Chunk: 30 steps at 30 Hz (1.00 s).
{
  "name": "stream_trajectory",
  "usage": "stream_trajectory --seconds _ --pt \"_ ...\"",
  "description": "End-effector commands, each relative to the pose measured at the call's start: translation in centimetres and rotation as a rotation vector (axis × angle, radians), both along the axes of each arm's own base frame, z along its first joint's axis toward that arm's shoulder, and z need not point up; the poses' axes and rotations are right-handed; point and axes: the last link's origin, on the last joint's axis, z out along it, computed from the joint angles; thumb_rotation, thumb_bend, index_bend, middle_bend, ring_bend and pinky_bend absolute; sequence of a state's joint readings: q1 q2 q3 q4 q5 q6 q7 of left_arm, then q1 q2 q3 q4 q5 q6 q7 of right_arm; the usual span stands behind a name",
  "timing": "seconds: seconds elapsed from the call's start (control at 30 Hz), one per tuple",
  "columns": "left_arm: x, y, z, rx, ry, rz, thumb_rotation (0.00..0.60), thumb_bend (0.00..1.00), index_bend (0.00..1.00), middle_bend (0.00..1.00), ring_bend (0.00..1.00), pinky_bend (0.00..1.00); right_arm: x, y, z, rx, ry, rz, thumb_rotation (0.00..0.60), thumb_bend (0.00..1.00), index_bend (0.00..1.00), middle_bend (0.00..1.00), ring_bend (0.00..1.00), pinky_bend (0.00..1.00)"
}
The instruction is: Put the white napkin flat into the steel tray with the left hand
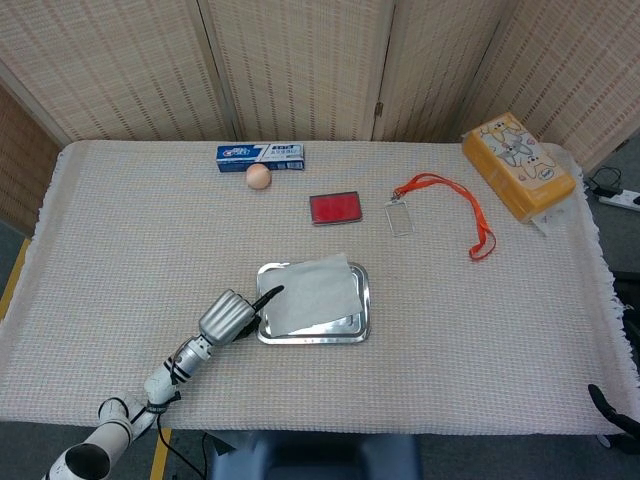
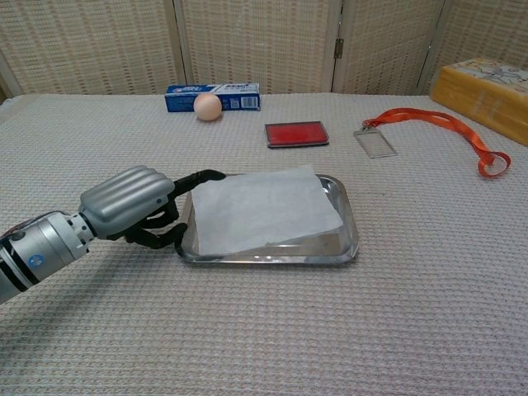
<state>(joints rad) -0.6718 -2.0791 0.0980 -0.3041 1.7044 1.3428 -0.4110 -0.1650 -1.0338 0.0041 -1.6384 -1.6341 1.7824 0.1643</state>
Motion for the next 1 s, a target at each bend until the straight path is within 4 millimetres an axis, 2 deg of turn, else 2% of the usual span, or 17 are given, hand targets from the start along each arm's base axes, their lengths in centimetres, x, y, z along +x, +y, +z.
stream_trajectory --seconds 0.03,0.2,0.27,0.4,0.53,0.63,0.77,1.0 --pt "-0.7 -0.1 1.5 0.030 0.040 -0.007 0.600 0.55 0.05 1.00 1.00 1.00 0.1 0.2 0.0 0.000 -0.002 0.008 0.600 0.31 0.00 0.00 0.00 0.00" --pt "-0.7 -1.1 4.0 0.039 -0.001 0.028 0.600 0.55 0.09 1.00 1.00 1.00 0.2 0.2 0.0 0.008 -0.007 0.014 0.600 0.31 0.00 0.00 0.00 0.00" --pt "-0.4 -2.2 5.0 -0.016 -0.054 0.087 0.600 0.55 0.09 1.00 1.00 1.00 0.2 0.2 -0.2 0.019 -0.008 0.015 0.600 0.31 0.00 0.00 0.00 0.00" --pt "1.8 -4.5 6.5 -0.218 -0.224 0.295 0.600 0.56 0.01 1.00 1.00 1.00 0.3 -0.1 -0.5 0.049 -0.027 0.022 0.600 0.31 0.00 0.00 0.00 0.00" --pt "3.8 -5.4 7.8 -0.348 -0.238 0.406 0.600 0.56 0.00 1.00 1.00 1.00 0.3 -0.4 -0.9 0.087 -0.043 0.033 0.600 0.31 0.00 0.00 0.00 0.00" --pt "4.5 -5.7 8.1 -0.355 -0.211 0.402 0.600 0.56 0.00 1.00 1.00 1.00 0.6 -0.5 -0.9 0.089 -0.047 0.048 0.600 0.31 0.00 0.00 0.00 0.00" --pt "5.9 -5.8 7.3 -0.390 -0.177 0.403 0.600 0.57 0.01 1.00 1.00 1.00 1.0 -0.2 -0.4 0.074 -0.067 0.068 0.600 0.31 0.00 0.00 0.00 0.00" --pt "7.7 -3.8 5.9 -0.466 -0.137 0.448 0.600 0.74 0.04 1.00 1.00 1.00 0.7 -0.3 0.1 0.071 -0.079 0.057 0.600 0.31 0.00 0.00 0.00 0.00"
